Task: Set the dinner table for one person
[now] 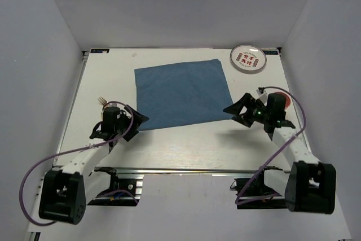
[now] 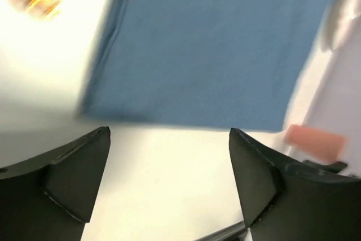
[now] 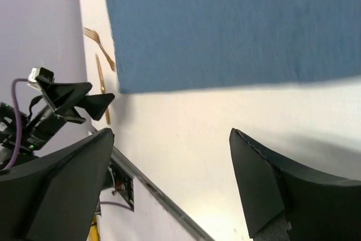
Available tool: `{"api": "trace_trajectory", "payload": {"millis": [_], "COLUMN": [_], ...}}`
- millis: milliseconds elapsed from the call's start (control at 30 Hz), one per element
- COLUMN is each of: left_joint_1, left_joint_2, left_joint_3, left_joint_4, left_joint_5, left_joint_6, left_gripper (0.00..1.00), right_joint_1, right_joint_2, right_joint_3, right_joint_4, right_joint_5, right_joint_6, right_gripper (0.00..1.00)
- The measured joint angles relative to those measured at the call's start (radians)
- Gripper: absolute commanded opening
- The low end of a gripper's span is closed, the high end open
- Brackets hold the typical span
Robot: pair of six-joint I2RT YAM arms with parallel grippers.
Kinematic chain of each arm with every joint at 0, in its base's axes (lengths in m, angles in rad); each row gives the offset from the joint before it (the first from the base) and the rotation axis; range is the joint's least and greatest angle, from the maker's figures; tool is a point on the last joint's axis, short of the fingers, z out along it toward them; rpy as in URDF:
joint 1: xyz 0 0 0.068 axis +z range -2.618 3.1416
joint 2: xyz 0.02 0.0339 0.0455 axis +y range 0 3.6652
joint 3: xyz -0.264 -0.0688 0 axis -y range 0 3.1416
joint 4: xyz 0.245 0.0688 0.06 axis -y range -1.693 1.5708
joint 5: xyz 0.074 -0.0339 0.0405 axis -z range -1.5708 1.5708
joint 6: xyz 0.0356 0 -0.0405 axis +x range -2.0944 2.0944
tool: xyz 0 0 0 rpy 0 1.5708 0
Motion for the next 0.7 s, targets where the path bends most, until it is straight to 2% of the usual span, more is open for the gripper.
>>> {"api": "trace_trajectory", "payload": {"millis": [133,200,267,367,467,567,700], "left_joint_1": [-0.001,-0.001,-0.002,-0.002,-0.002,-0.005,-0.008], "left_joint_2": [-0.193,-0.281,-0.291,-0.172,0.027,0.164,0.223], "left_joint_3": [-0.014,0.025,0.077,0.207,0.356,0.469,0.598], "left_joint_4": [-0.211,-0.281,-0.304,-0.312,-0.316,-0.386,-0.529], "left_joint_5": [-0.039,-0.071,-0.089,-0.09,-0.068,-0.066,-0.108], "left_joint_6": [0.029,0.052,0.072,0.107,0.143,0.201,0.286], "left_gripper": [0.98,0.98,0.98,0.98,0.98,0.98,0.98], "right_joint_1": [0.006,0.019,0.044,0.092,0.111,0.106,0.094], "right_joint_2": [-0.125,-0.113,-0.049,0.132,0.279,0.369,0.454], "right_joint_3": [-0.097,-0.068,0.004,0.19,0.365,0.5,0.632], "right_joint_4": [-0.007,-0.014,-0.048,-0.11,-0.147,-0.207,-0.267], "right_joint_5": [0.034,0.06,0.095,0.172,0.282,0.423,0.573], "right_joint_6": [-0.016,-0.047,-0.078,-0.13,-0.138,-0.087,0.027], "right_gripper": [0.89,0.89,0.89,0.89,0.89,0.89,0.89]}}
